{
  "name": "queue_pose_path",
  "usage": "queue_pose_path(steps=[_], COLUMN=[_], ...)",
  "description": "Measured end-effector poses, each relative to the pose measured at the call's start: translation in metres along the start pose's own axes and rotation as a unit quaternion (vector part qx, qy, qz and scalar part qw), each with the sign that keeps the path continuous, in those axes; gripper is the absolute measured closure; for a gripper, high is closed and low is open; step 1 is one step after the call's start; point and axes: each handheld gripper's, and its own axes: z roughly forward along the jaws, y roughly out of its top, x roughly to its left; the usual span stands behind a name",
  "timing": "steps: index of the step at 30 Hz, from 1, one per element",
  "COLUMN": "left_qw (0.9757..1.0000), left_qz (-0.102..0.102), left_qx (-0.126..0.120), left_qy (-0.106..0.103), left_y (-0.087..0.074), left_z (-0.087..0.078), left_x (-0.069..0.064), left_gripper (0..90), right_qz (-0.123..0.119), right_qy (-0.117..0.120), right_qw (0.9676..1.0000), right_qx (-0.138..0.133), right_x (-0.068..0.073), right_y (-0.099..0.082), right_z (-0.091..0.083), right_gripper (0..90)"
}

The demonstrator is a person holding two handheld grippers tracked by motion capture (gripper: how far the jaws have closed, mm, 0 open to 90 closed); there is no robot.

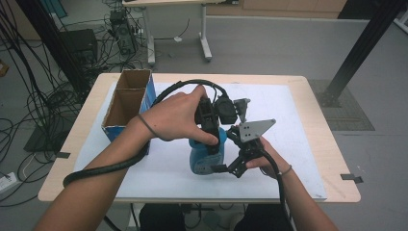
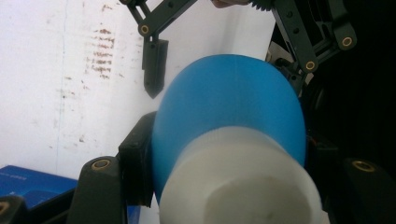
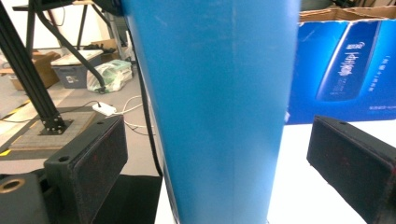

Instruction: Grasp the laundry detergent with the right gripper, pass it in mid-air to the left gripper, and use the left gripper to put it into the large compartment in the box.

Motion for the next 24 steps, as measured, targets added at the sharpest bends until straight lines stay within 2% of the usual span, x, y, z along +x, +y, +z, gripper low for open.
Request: queue_pose_path(steps=[6,12,24], left_qw=[1.0,1.0,1.0], left_qz=[-0.003,-0.008,-0.009], left_qx=[-0.005,0.0,-0.002], left_qy=[-0.001,-0.002,-0.001], left_y=[-0.004,-0.005,-0.006], left_z=[-0.001,0.001,0.0], left_x=[0.001,0.003,0.002], left_gripper=[37.6,37.6,37.6], right_qz=[0.001,0.006,0.022], right_qy=[-0.01,-0.021,-0.075], right_qw=[0.9999,0.9998,0.9969], right_qx=[0.004,0.002,0.006], right_x=[0.003,0.008,0.025], right_y=[-0.003,-0.007,-0.025], right_z=[-0.012,-0.027,-0.074], right_gripper=[5.0,5.0,5.1])
